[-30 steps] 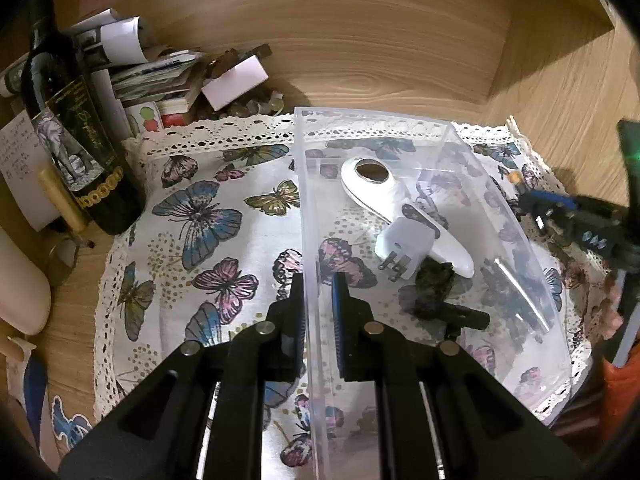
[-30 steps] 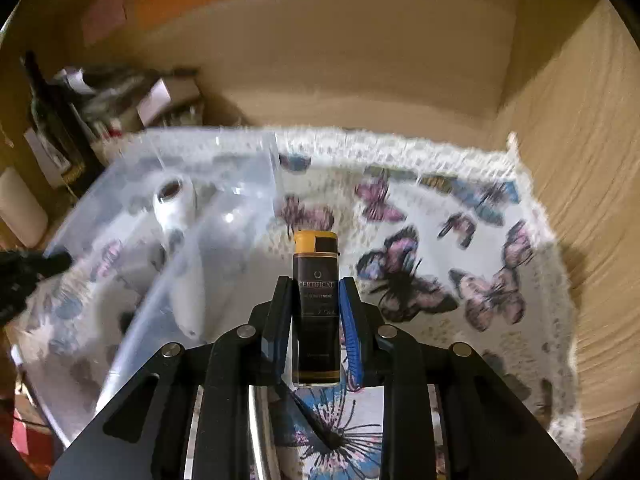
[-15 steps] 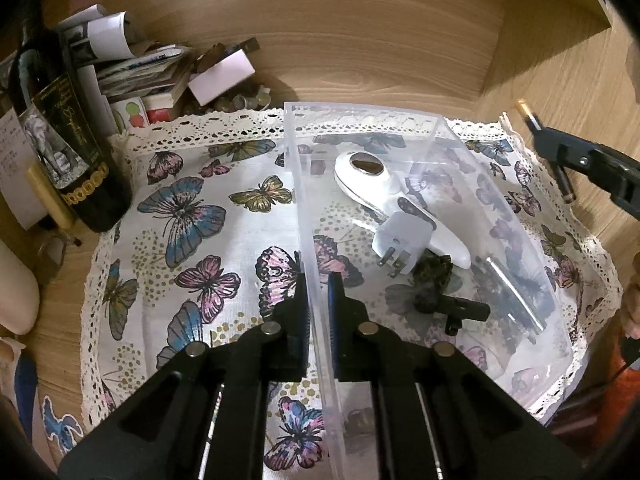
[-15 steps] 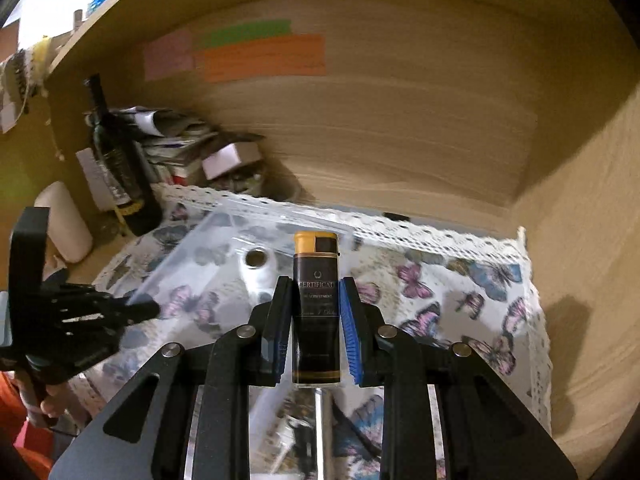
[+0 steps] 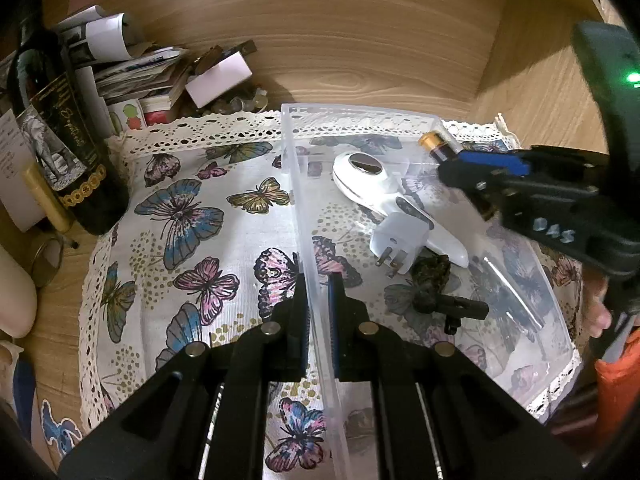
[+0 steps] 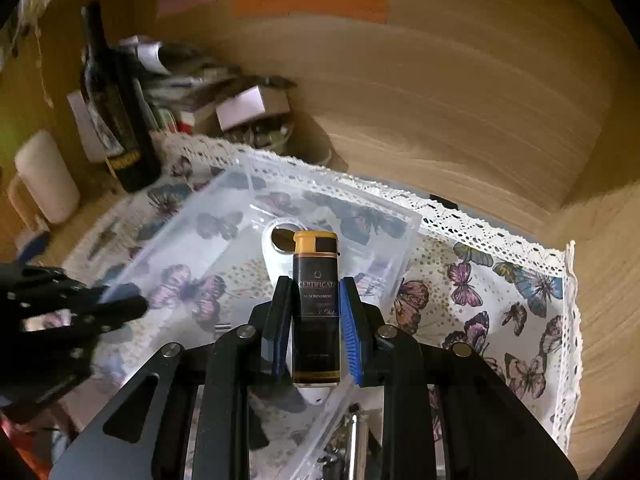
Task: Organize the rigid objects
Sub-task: 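Carry the lighter over the box wall and release it inside, then grasp the silver metal pen with the right tool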
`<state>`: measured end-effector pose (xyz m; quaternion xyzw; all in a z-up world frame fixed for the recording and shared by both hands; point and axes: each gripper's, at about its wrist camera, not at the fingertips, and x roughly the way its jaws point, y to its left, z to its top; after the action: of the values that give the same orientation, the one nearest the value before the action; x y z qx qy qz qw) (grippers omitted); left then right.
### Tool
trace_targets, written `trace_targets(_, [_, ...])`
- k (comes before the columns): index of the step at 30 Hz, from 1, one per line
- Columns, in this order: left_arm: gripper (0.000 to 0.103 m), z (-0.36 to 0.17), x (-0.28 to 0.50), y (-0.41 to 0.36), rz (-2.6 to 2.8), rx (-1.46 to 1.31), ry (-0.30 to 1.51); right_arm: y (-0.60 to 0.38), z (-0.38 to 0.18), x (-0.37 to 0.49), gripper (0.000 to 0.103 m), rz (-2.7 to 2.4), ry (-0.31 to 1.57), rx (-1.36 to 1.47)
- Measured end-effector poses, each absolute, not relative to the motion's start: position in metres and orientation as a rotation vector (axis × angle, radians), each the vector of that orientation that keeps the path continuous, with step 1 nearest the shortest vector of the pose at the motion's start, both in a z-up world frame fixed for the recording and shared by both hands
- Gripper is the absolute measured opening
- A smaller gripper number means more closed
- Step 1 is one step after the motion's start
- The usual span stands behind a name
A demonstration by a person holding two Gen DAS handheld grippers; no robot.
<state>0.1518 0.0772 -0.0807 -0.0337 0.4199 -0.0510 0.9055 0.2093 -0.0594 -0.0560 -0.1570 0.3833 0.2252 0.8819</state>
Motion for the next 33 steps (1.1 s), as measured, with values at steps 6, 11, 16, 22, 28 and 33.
trace_targets(6, [0.008, -0.081, 0.152, 0.077, -0.111, -0.068, 0.866, -0.048, -0.072, 0.217, 0.022, 0.469, 0.855, -0.371])
trace_targets(11, [0.009, -0.081, 0.153, 0.077, -0.116, -0.065, 0.867, -0.050, -0.067, 0.213, 0.022, 0.497, 0.854, -0.351])
trace_targets(16, [0.009, -0.081, 0.153, 0.077, -0.114, -0.062, 0.868, -0.068, -0.043, 0.200, 0.022, 0.483, 0.782, -0.319])
trace_targets(22, [0.009, -0.081, 0.154, 0.077, -0.110, -0.065, 0.872, -0.107, -0.022, 0.179, 0.022, 0.426, 0.720, -0.286])
trace_targets(28, [0.009, -0.081, 0.154, 0.075, -0.104, -0.055, 0.871, -0.135, -0.041, 0.166, 0.023, 0.356, 0.770, -0.296])
trace_targets(33, [0.009, -0.081, 0.154, 0.075, -0.104, -0.053, 0.871, -0.150, -0.075, 0.165, 0.023, 0.349, 0.887, -0.267])
